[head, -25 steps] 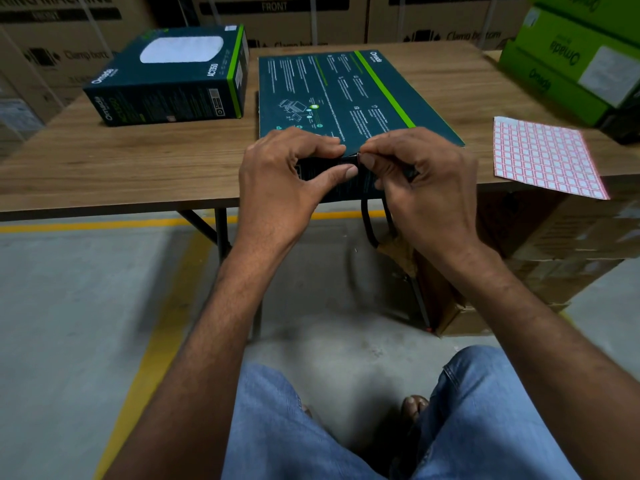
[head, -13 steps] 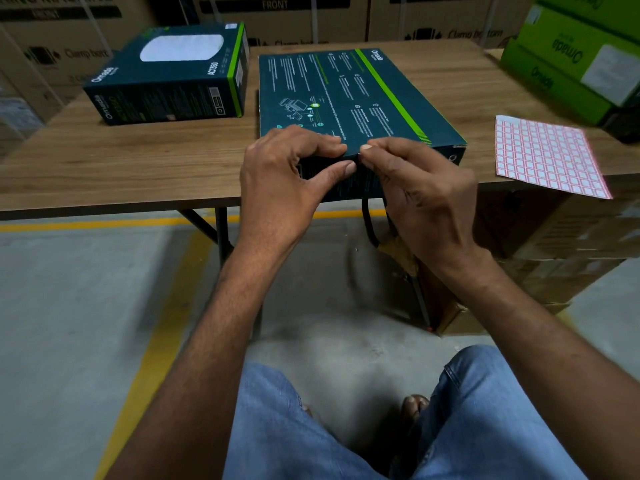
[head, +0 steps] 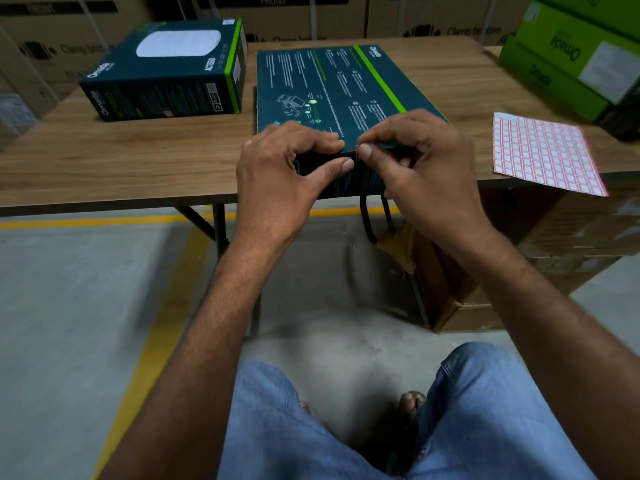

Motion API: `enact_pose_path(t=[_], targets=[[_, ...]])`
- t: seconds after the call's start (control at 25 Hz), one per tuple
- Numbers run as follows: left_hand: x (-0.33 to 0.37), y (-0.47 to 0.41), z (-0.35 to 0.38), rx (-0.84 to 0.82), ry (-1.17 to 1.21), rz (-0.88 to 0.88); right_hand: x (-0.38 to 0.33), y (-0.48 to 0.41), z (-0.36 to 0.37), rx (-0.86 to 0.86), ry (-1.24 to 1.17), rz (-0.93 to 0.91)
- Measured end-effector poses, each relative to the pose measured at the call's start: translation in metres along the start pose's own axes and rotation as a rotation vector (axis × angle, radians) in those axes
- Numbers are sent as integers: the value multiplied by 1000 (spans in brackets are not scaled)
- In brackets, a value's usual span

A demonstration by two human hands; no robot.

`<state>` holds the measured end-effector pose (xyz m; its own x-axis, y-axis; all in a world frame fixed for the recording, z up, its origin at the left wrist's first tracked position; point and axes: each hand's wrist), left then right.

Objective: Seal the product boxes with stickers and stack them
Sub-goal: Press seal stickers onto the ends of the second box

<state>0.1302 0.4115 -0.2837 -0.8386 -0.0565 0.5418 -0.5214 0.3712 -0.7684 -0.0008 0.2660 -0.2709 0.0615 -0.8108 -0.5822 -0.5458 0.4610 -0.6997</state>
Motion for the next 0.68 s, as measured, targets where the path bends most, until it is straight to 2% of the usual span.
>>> enact_pose_path(t=[0.12,0.2,0.32,0.52,0.68], targets=[[0,0,0,-3,-3,-11,-6,-6,-7,-81,-111,206],[0,0,0,-1,0,-20,-8,-7,-11,-100,-133,238],[-1,-1,0,-6,11,-22,-10,-7,-13,-83,-37,86],[-4,-2,-2,-24,18,-11,-6,-9,-12,-64,-44,67],[-3,-2,-4,-25,26,-7,2,3,-7,96,112,-291]])
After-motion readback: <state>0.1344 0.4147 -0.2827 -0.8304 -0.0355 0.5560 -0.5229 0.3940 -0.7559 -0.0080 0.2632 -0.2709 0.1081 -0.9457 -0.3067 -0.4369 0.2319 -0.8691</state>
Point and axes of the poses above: each hand's wrist, its own y-axis away from the middle knuckle, its own z-axis out of the palm, x = y × z, and after that the axes turned 5 degrees about x, right-handed
